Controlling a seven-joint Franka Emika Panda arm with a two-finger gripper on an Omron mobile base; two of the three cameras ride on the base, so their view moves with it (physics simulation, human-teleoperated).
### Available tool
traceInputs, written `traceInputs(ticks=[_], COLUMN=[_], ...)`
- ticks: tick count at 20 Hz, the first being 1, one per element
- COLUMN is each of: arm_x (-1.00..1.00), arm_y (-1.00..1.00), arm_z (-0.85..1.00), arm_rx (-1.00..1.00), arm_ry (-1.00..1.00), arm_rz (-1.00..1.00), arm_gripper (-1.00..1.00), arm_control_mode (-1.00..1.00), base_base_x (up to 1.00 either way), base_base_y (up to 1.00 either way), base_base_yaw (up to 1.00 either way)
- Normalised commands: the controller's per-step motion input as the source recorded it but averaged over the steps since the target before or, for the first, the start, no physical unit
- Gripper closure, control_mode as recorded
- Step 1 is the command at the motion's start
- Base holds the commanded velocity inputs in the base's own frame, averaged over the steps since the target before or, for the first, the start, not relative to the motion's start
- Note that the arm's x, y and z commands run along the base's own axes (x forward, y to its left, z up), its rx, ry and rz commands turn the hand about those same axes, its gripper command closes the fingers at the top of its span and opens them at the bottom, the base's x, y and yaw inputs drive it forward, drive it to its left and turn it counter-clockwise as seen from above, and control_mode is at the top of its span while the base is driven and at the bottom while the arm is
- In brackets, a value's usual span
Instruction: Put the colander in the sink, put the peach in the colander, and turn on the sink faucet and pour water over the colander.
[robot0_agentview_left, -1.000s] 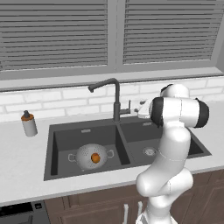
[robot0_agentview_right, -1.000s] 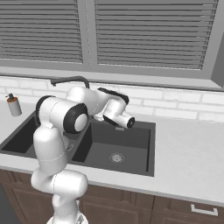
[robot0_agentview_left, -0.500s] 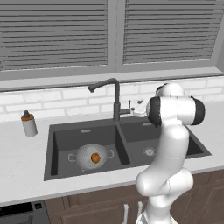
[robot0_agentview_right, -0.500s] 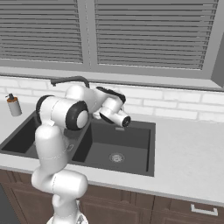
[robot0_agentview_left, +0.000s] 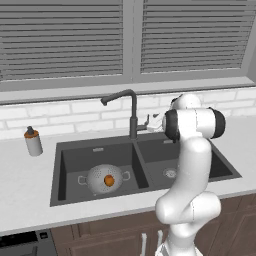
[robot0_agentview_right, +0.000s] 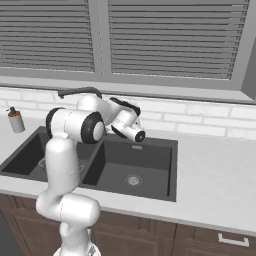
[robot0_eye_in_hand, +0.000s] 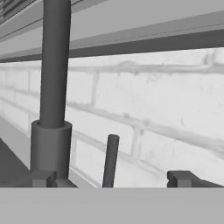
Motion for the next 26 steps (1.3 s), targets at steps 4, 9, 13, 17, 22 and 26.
traceInputs(ticks=[4,9,13,17,22,26], arm_x=[0.33,0.35,0.37,0.35,0.31,0.28], arm_y=[0.0,0.0,0.0,0.0,0.01,0.1], arm_z=[-0.15,-0.16,-0.1,-0.03,-0.01,0.0], arm_rx=[0.0,0.0,0.0,0.0,0.0,0.0], arm_ry=[0.0,0.0,-0.01,-0.02,0.0,0.0], arm_rz=[0.0,0.0,0.0,0.0,0.0,-0.03], arm_gripper=[-1.0,-1.0,-1.0,-1.0,-1.0,-1.0], arm_control_mode=[-1.0,-1.0,-1.0,-1.0,-1.0,-1.0], base_base_x=[0.0,0.0,0.0,0.0,0.0,0.0], base_base_y=[0.0,0.0,0.0,0.0,0.0,0.0], base_base_yaw=[0.0,0.0,0.0,0.0,0.0,0.0])
